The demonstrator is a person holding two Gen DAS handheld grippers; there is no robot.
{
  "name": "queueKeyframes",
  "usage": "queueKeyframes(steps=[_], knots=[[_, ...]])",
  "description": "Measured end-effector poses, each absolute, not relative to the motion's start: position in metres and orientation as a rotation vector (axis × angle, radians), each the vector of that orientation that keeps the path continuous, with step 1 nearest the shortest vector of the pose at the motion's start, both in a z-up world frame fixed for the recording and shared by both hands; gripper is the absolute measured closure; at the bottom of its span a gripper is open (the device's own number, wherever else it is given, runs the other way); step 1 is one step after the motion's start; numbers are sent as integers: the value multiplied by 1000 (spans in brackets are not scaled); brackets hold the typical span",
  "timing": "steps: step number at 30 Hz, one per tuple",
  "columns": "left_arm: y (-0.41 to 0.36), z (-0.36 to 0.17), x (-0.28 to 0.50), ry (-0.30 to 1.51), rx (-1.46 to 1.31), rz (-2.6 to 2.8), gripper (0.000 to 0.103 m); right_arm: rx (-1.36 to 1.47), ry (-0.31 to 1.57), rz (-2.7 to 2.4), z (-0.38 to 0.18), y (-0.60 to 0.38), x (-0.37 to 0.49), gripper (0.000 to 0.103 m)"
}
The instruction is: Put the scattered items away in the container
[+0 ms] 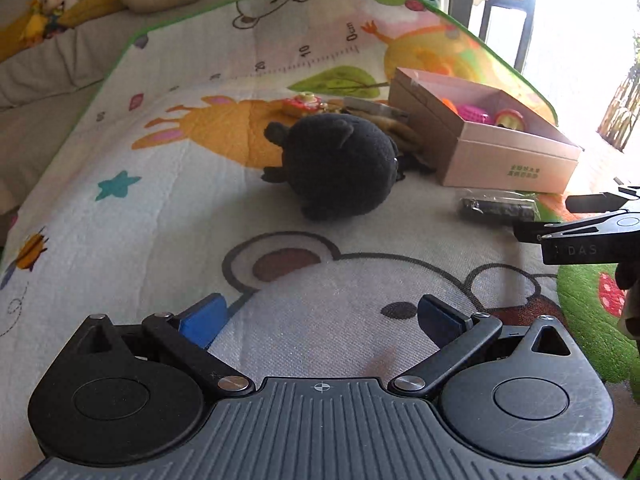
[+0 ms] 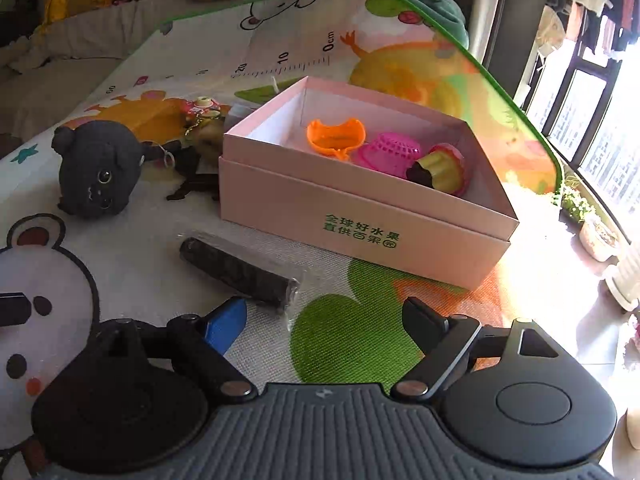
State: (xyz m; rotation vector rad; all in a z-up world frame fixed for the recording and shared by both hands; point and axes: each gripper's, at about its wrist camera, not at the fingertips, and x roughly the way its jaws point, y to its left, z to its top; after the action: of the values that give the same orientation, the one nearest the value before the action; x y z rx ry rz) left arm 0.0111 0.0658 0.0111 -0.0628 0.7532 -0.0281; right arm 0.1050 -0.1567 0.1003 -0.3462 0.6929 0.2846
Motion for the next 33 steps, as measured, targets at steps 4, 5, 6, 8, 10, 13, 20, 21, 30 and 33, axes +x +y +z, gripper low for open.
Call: queueKeyframes(steps=[4,5,6,8,10,13,20,21,30,33], knots=[[58,6,15,737,-58,-22,0,-252,694,231,109,-183,109,12],[57,6,16,736,-54,-19,0,-177,717,269,112,-187,108,5],[56,5,17,736,-52,-17,0,-122,726,299,114,-188,107,3],[57,5,17,740,-52,-17,0,-77,720,356,115,-180,102,1],[57,4,17,743,-46,-21,0,-121,705,400,112,-162,99,0],[54,3,15,750,-12,-19,0,-206,677,438,105,-139,101,0],[50,3,14,774,10,-4,0,-235,710,469,97,-129,113,19],[50,3,15,778,11,-1,0,-229,711,468,98,-132,112,20],[45,5,20,796,8,26,0,-176,702,419,96,-194,71,20],[41,13,25,773,5,-37,0,-149,688,395,94,-211,56,20]])
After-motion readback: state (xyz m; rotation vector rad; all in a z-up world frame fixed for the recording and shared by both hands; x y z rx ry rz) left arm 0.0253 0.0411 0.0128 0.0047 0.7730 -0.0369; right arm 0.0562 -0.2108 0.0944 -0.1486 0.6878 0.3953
